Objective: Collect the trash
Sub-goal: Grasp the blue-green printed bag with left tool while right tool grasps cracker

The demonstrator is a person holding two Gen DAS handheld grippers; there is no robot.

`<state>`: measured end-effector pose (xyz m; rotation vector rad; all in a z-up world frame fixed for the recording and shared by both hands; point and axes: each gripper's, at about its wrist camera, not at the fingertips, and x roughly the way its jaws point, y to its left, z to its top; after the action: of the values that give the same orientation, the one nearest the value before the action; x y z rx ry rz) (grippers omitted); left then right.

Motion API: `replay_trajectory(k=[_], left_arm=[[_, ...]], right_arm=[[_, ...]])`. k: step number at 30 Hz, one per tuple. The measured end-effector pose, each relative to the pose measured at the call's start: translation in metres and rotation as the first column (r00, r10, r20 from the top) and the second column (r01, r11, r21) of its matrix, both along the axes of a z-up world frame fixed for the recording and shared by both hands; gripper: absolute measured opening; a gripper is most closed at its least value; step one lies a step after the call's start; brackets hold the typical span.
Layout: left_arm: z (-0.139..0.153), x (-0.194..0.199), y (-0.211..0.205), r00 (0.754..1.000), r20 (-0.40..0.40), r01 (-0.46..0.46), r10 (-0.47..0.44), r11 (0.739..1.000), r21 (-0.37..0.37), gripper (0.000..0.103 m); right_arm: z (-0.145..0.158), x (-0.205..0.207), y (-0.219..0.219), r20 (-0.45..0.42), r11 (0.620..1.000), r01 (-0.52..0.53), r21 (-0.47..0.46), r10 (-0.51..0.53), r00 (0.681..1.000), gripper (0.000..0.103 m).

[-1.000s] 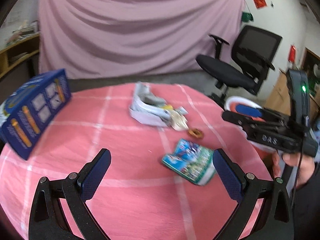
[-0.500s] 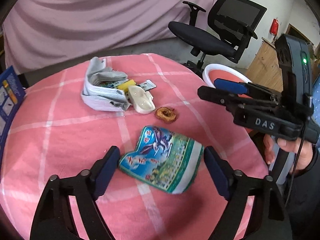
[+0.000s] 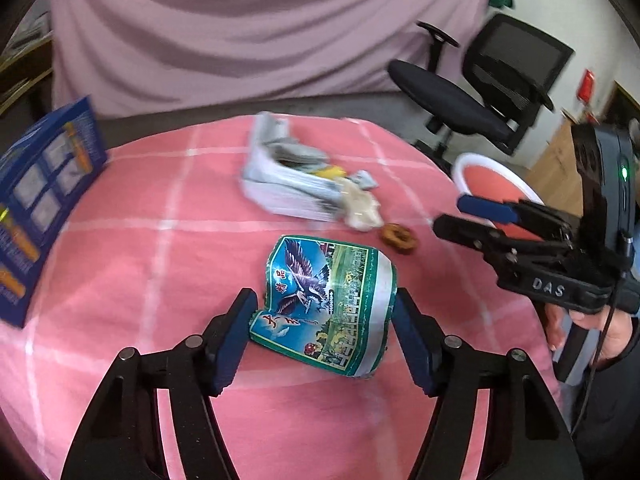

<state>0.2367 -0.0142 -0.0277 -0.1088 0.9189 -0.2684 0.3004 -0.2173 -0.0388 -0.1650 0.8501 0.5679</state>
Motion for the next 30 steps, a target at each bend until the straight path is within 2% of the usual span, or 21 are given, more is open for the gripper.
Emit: replay_trajectory(k=[9, 12, 17, 21, 25, 28, 30], left_arm=[[0.005, -0.015, 0.033, 0.988, 0.029, -0.148, 0.15, 0.988, -0.038, 0.062], [0.007, -0.017, 0.032, 0.985, 0.036, -0.165, 0.166, 0.986, -0.033, 0.062], [0.011, -0.02, 0.027, 0.982, 0.055, -0.183, 0.183, 0.983, -0.012, 0.062], [0.019, -0.028, 0.025, 0.971, 0.114, -0.21, 0.21, 0.978, -0.017, 0.062], [0.037, -0.038, 0.015, 0.945, 0.241, -0.219, 0.22, 0.975, -0.03, 0.062], [0.054, -0.046, 0.002, 0.912, 0.348, -0.216, 0.218, 0.975, -0.045, 0.062], [0.064, -0.049, -0.009, 0.89, 0.406, -0.204, 0.209, 0.977, -0.056, 0.062]], right_arm=[[-0.01, -0.003, 0.038, -0.057, 0.987, -0.154, -0.044, 0.152, 0.987, 0.065], [-0.017, 0.0, 0.047, -0.084, 0.983, -0.17, -0.075, 0.164, 0.983, 0.052], [-0.016, -0.001, 0.045, -0.078, 0.985, -0.162, -0.063, 0.157, 0.985, 0.051], [-0.002, -0.008, 0.035, -0.009, 0.991, -0.134, -0.018, 0.133, 0.991, 0.051], [0.02, -0.023, 0.018, 0.117, 0.995, -0.086, 0.055, 0.079, 0.99, 0.051], [0.041, -0.037, 0.001, 0.242, 0.99, -0.063, 0.129, 0.03, 0.97, 0.051], [0.055, -0.047, -0.011, 0.327, 0.984, -0.045, 0.171, -0.013, 0.945, 0.051]])
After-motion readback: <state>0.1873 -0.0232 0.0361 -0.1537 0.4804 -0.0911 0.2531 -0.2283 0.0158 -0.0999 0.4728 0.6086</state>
